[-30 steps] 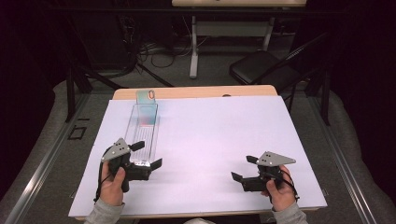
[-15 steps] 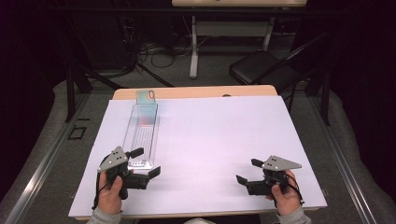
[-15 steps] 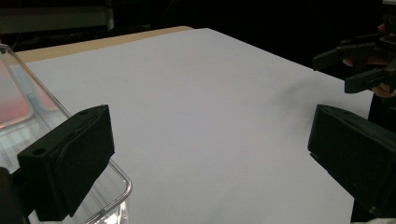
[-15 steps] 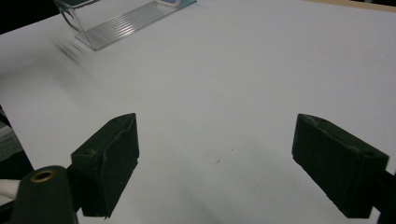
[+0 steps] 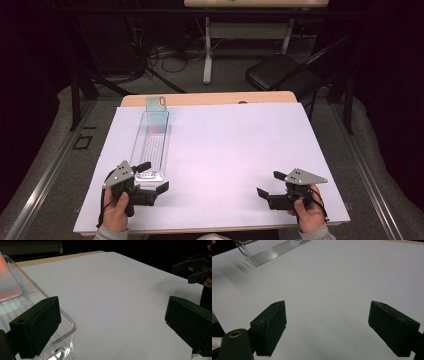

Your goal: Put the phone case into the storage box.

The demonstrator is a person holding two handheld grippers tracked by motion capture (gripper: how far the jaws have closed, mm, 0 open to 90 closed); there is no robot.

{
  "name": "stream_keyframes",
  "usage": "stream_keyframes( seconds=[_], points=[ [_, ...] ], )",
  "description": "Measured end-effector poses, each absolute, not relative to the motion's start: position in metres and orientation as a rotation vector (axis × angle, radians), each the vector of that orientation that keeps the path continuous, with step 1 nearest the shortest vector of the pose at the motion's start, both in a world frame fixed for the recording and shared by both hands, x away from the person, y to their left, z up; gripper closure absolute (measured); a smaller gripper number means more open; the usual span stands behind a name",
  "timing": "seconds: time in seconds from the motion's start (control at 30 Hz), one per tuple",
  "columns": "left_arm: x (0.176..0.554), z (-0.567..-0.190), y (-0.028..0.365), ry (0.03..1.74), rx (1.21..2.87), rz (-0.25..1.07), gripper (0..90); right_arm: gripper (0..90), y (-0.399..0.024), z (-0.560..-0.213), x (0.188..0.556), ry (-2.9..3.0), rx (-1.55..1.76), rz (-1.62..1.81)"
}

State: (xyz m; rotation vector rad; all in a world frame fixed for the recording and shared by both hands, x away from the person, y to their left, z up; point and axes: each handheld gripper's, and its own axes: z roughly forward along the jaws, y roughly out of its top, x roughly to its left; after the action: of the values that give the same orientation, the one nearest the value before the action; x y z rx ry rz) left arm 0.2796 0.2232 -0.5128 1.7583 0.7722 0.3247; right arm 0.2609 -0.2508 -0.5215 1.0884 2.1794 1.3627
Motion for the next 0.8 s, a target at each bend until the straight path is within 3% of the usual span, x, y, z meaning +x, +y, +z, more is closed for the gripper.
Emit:
stream_keyframes(
  seconds=[0.8],
  points=[
    [0.283,-0.524,0.222,0.775,1.784,0.309,0.6,14.6,-0.252,-0.534,0.265,2.167,1.114,1.358]
  ],
)
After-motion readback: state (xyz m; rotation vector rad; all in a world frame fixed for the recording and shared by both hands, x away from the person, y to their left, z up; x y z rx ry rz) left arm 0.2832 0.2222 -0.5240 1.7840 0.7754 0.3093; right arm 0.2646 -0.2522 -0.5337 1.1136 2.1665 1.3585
